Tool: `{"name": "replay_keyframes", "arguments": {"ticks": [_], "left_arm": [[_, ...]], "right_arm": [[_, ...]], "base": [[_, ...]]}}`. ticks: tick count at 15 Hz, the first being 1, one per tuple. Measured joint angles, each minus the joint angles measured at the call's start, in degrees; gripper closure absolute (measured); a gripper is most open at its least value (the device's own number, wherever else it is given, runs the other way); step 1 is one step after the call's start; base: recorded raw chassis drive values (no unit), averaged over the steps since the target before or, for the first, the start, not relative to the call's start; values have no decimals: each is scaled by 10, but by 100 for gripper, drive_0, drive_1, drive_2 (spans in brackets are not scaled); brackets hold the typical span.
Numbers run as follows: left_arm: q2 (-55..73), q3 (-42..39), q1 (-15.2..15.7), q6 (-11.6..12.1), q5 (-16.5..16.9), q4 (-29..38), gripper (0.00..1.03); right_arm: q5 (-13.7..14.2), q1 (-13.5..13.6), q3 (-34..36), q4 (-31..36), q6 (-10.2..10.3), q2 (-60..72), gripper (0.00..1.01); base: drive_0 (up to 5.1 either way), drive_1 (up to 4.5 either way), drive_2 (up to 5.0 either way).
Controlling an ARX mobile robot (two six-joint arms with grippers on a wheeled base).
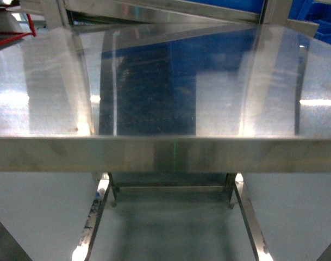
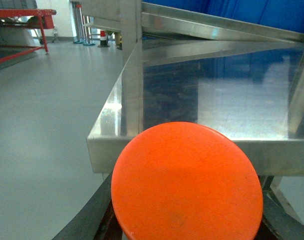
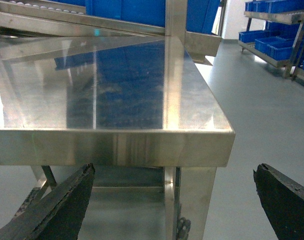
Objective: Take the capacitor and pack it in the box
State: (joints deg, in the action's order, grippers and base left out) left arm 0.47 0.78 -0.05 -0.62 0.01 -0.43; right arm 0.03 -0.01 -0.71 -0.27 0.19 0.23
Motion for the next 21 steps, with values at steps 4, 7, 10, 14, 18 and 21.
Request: {"name": "replay_keyframes", "arguments": {"ticks": [4, 7, 10, 14, 18, 21], "left_arm": [[0, 0, 0, 0, 0, 0, 59], [0, 0, 0, 0, 0, 1, 59], [0, 0, 0, 0, -1, 0, 59], [0, 0, 0, 0, -1, 0, 59], [0, 0, 0, 0, 0, 0, 59], [0, 0, 0, 0, 0, 0, 59]], "right_arm": [[0, 0, 0, 0, 0, 0, 3], [0, 0, 0, 0, 0, 0, 3], [-1, 0, 0, 0, -1, 0, 3], [-1, 0, 0, 0, -1, 0, 3], [0, 0, 0, 0, 0, 0, 3], [0, 0, 0, 0, 0, 0, 3]], "base": [[0, 0, 0], [0, 0, 0], [0, 0, 0], [0, 0, 0], [0, 0, 0], [0, 0, 0]]}}
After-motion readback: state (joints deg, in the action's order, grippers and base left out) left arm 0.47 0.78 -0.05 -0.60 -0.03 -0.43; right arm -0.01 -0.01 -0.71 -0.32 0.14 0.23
